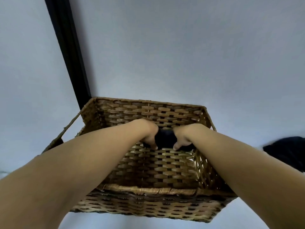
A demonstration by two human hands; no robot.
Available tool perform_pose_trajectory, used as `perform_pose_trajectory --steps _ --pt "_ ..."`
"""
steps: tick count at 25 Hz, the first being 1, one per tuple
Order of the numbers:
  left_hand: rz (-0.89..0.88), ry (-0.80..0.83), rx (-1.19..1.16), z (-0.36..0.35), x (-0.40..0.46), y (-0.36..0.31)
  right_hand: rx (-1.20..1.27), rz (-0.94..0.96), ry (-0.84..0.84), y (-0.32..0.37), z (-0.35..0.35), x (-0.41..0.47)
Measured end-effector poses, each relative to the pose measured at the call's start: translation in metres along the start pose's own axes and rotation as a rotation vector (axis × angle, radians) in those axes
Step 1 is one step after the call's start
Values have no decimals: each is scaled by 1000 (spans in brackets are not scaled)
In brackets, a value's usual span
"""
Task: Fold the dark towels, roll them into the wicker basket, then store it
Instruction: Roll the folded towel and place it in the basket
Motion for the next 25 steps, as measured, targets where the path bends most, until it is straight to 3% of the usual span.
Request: perform_pose_trajectory --steps 4,7,12,18,21,25 --pt "112 -77 286 0 -10 -7 -259 -65 -55 10 0 -4" --pt "169 -97 262 -6 -7 -9 -386 -50 -223 18 5 -3" --pt "257 -118 217 8 -15 -5 -285 -78 -198 17 4 0" --pt "14 -273 271 26 -19 -19 -201 -64 -75 9 2 14" --pt "-9 -256 284 13 -15 -23 -198 -43 -69 11 -4 13" --pt "31 -222 267 13 -23 -17 -398 8 -104 13 4 -13"
Point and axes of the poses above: each hand's wrist, its own x-axis towards the middle knuckle, its own z-axis out of the back of the hand, y = z × x, the point moved 5 cm from there along x, towards the middle knuckle, and after that the axes turned 2 degrees about -y, right-handed, at the moved point
